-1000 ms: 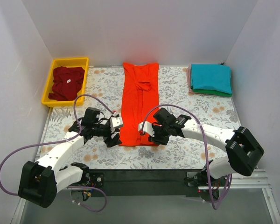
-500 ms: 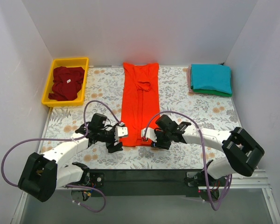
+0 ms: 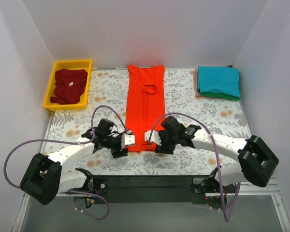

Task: Fold and stack the t-shirts
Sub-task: Fold the tshirt

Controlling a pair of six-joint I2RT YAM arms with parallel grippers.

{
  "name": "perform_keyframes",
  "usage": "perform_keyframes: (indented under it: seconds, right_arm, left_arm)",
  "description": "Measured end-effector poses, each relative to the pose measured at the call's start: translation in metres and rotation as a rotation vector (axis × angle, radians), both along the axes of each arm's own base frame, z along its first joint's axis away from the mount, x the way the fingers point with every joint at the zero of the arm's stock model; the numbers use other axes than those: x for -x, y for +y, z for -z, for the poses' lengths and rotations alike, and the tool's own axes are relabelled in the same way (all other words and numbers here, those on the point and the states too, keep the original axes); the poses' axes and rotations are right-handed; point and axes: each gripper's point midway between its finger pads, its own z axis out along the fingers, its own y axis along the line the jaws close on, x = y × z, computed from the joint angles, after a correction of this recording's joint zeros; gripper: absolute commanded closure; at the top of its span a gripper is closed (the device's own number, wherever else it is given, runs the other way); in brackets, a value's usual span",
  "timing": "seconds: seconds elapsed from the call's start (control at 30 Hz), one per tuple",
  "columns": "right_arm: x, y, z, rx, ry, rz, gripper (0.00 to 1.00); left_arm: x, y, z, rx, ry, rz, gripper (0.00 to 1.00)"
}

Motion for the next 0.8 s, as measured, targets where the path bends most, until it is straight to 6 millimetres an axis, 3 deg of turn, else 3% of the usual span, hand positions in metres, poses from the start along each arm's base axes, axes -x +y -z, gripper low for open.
perform_keyframes:
  seconds: [0.27, 0.43, 0.57, 0.6, 0.63, 0.8]
  right_arm:
    - [0.001, 0.003, 0.034, 0.043, 0.042, -0.022, 0.43]
    - [0.001, 0.009, 0.035, 0.003, 0.038, -0.038, 0.5]
    - [0.004, 0.012, 0.036, -0.016, 0.047, -0.049, 0.63]
    - [0.005, 0.013, 0.036, -0.018, 0.05, -0.05, 0.71]
    - [0.005, 0.014, 0.036, -0.02, 0.048, -0.053, 0.76]
    - [0.0, 0.017, 0.037, -0.027, 0.034, -0.049, 0.99]
  left_arm:
    - [-0.005, 0.003, 0.01, -0.033, -0.013, 0.001, 0.46]
    - [-0.006, 0.004, 0.019, -0.055, -0.007, 0.012, 0.53]
    - [-0.011, -0.002, 0.021, -0.054, -0.015, 0.029, 0.77]
    - [-0.013, -0.003, 0.02, -0.054, -0.021, 0.034, 0.83]
    - [-0.015, -0.004, 0.021, -0.056, -0.028, 0.037, 0.95]
    - [-0.019, -0.004, 0.02, -0.069, -0.063, 0.053, 1.0]
